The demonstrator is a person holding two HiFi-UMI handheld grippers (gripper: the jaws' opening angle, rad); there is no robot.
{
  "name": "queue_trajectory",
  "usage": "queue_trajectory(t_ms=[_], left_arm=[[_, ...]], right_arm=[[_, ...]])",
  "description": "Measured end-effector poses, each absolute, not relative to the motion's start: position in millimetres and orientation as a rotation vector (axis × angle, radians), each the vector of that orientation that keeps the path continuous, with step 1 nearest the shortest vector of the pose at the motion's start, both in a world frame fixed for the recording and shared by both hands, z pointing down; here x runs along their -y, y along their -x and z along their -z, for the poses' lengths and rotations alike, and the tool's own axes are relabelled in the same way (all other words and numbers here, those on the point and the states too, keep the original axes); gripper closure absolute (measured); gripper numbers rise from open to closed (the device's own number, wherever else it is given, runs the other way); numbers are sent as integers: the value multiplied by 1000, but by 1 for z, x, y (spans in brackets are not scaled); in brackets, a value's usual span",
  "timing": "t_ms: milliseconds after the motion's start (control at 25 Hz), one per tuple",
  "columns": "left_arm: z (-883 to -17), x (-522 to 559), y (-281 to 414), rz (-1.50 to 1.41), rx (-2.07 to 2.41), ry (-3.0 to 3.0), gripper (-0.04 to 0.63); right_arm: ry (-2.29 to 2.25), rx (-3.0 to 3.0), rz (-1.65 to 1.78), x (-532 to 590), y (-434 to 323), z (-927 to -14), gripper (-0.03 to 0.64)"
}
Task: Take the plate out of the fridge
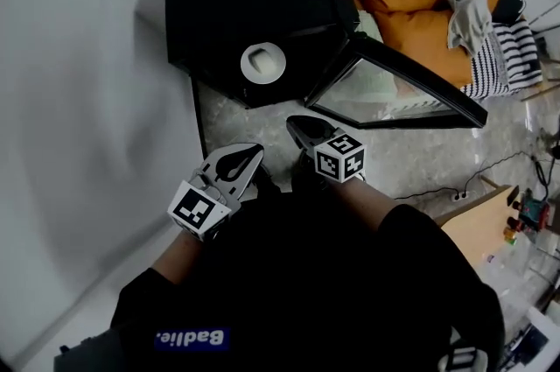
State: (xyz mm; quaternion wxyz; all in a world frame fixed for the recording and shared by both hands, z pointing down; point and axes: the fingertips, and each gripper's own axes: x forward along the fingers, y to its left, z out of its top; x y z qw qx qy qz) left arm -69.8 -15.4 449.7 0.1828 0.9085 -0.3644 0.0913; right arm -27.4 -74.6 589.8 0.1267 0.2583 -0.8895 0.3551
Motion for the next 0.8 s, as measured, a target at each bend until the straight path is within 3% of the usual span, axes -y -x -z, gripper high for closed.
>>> queue_trajectory(t_ms=[800], left_arm=[[-442,1,92,-321,1102,-2517,589]], right_arm=[[-846,2440,-1258,123,52,-690,606]])
